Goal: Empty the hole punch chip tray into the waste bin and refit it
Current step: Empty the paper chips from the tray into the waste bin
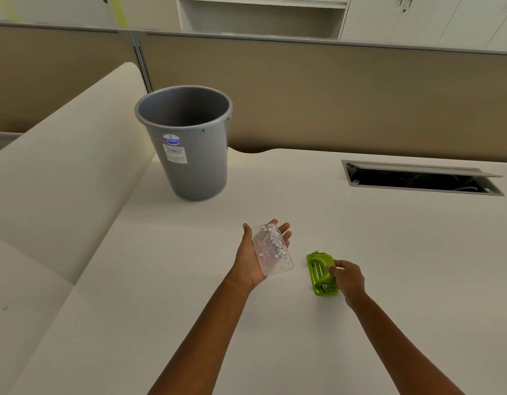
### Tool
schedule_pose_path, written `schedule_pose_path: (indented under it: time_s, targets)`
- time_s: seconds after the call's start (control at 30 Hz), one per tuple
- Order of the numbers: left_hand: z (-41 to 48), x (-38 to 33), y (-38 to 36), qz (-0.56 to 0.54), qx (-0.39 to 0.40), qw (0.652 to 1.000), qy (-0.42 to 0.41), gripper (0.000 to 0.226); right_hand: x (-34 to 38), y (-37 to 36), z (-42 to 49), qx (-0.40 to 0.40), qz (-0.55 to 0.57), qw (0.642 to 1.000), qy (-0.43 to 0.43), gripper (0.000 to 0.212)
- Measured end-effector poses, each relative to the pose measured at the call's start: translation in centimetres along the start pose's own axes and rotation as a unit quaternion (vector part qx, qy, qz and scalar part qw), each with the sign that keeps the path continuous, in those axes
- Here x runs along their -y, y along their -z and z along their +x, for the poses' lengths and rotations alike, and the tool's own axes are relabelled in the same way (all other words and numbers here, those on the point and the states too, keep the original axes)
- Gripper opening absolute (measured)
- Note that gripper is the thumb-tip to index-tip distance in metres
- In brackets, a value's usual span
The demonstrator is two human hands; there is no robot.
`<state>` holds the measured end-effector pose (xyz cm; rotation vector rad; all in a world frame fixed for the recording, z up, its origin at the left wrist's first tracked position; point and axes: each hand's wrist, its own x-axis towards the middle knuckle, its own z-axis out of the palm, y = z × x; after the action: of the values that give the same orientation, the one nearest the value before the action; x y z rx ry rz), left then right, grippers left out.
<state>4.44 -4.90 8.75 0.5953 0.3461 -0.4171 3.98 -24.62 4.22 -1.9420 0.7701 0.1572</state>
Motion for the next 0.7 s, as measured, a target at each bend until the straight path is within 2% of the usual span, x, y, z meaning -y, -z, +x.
schedule_pose_path:
  time_s: [0.13,0.17,0.27,0.33,0.4,0.5,0.6,0.7]
  targets:
    - [-0.3,-0.2,-0.2,0.005,0.001,1.0,0.002,0.063,1.1,0.6,-0.5,-0.01,-0.124,0.991,0.043,0.042]
    - [-0.3,-0.3,-0.3,0.008,-0.001,1.0,0.001,0.064,1.7,0.6,-0.9,-0.02,-0.123,0.99,0.067,0.045]
    - [0.0,-0.5,-0.4,0.018,-0.005,1.0,0.002,0.066,4.0,0.4,-3.0,0.015,-0.036,0.993,0.114,0.035]
    - [0.0,-0.7,-0.6,0.023,-0.008,1.0,0.003,0.067,5.6,0.2,-4.7,0.117,0.103,0.986,0.064,0.026]
    - [-0.1,-1.0,-0.9,0.019,-0.009,1.0,-0.002,0.068,6.9,0.0,-6.4,0.231,0.24,0.943,-0.001,0.022]
    - [-0.3,-1.4,-1.4,0.005,0.003,1.0,-0.017,0.069,7.9,-0.2,-8.2,0.327,0.321,0.888,-0.049,0.022]
    - [-0.5,-2.0,-1.8,-0.007,0.015,0.999,-0.027,0.069,8.6,-0.6,-9.2,0.366,0.367,0.853,-0.065,0.018]
    - [-0.5,-2.6,-2.0,-0.016,0.016,0.999,-0.032,0.068,9.0,-1.2,-9.4,0.366,0.38,0.848,-0.046,0.02]
